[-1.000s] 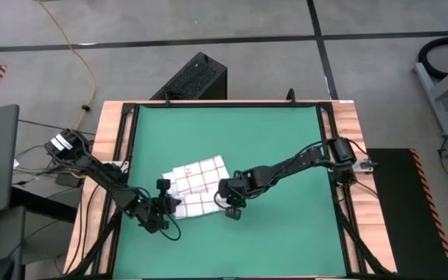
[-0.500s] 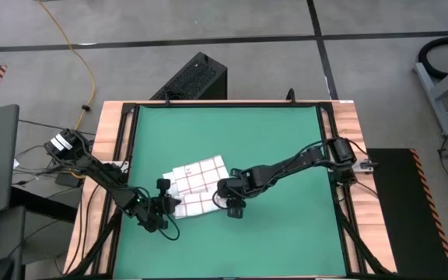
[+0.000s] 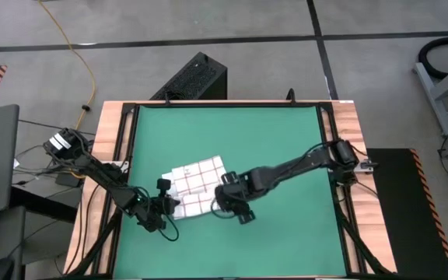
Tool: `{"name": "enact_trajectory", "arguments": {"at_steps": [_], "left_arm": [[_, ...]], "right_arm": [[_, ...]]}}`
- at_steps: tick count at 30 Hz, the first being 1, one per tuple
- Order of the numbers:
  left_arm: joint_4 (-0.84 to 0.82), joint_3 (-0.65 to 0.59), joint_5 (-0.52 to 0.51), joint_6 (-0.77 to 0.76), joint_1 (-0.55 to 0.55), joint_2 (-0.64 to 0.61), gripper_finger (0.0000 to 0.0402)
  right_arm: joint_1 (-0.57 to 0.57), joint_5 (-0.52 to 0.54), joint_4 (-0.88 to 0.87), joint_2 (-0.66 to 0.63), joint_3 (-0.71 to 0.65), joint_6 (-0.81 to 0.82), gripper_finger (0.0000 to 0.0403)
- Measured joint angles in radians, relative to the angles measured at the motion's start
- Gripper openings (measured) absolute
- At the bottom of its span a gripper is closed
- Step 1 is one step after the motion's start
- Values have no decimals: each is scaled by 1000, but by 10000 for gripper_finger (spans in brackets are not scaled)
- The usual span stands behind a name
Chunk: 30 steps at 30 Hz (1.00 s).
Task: Roll towel
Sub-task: Roll the white towel
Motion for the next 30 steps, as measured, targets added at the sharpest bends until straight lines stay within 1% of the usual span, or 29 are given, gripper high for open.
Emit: {"name": "enact_trajectory", "arguments": {"at_steps": [3, 5, 7, 10, 16, 22, 28, 30], "left_arm": [[-7, 0, 12, -5, 0, 0, 0], [-9, 0, 13, 8, -2, 0, 0], [-13, 0, 13, 56, -12, 0, 0], [-20, 0, 17, 97, -15, 0, 0], [-48, 1, 20, 93, -16, 0, 0], [-51, 1, 20, 104, -16, 0, 0], [-64, 1, 20, 105, -16, 0, 0], [-67, 1, 20, 105, -16, 0, 0]], "right_arm": [[29, 4, -9, 0, -23, -10, 232], [42, 7, 29, 1, -53, -26, 229], [45, 31, 106, 1, -98, -49, 224], [33, 42, 152, 3, -138, -72, 220], [-12, 64, 315, 2, -237, -141, 219], [-50, 59, 370, 2, -305, -147, 219], [-58, 17, 514, -2, -391, -244, 231], [-62, 14, 523, -2, -397, -260, 234]]}}
